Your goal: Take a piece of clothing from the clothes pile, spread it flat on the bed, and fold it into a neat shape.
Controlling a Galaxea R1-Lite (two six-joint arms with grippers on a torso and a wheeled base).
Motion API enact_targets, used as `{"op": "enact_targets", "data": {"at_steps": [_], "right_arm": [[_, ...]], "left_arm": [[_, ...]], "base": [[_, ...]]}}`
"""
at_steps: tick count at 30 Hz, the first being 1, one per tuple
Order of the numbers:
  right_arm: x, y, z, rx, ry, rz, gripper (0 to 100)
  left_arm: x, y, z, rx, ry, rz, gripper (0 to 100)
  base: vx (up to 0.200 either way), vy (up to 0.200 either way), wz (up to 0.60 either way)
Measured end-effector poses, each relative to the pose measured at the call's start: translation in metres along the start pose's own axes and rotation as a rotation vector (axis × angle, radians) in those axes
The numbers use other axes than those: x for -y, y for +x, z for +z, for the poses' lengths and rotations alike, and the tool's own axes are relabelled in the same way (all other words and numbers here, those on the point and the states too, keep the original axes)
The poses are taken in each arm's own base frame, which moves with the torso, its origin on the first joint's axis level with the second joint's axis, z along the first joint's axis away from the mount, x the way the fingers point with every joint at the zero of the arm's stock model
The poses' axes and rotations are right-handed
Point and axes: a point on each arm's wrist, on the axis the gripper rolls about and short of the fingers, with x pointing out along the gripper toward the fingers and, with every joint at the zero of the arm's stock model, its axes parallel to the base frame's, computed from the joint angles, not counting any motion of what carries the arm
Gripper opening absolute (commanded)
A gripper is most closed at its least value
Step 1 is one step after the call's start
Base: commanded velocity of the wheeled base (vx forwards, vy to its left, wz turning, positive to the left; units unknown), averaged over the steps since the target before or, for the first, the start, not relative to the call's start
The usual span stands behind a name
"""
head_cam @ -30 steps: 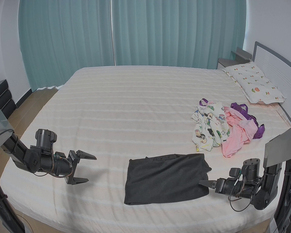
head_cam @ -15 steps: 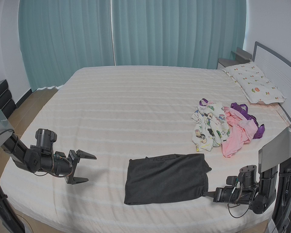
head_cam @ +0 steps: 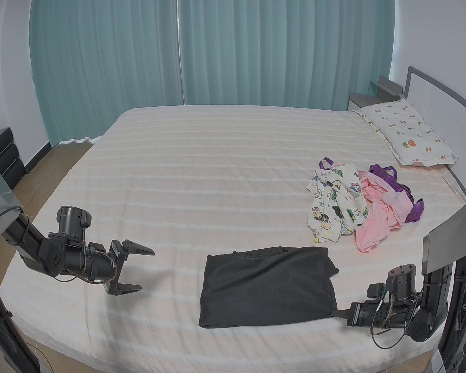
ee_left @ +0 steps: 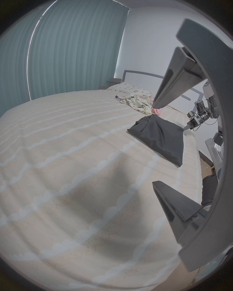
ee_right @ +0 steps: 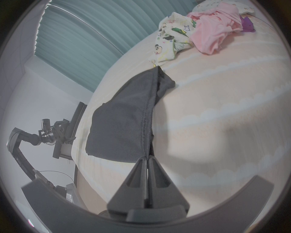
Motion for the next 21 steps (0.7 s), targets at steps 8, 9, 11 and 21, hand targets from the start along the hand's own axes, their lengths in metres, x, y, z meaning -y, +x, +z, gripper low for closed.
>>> {"op": "enact_targets", "data": {"at_steps": [8,9,11,21], "right_arm": [[0.0009,-0.0067,-0.0013,-0.032,-0.032,-0.026,0],[0.0009,-0.0071,-0.0013,-0.033,-0.034,-0.027,0],[0.0016,-0.0081,-0.0024,-0.046,-0.039,-0.035,0],[0.0044,-0.0096,-0.0051,-0.073,-0.060,-0.065,0]], "left_arm": [[-0.0003,-0.0001,0.0000,0.000,-0.001,0.001,100],[-0.0003,-0.0001,0.0000,0.000,-0.001,0.001,100],[-0.0003,-0.0001,-0.0001,0.000,-0.002,0.001,100],[-0.0001,-0.0001,0.0000,0.000,-0.003,0.001,100]], "base": [[0.000,0.000,0.00],[0.000,0.000,0.00],[0.000,0.000,0.00],[0.000,0.000,0.00]]}}
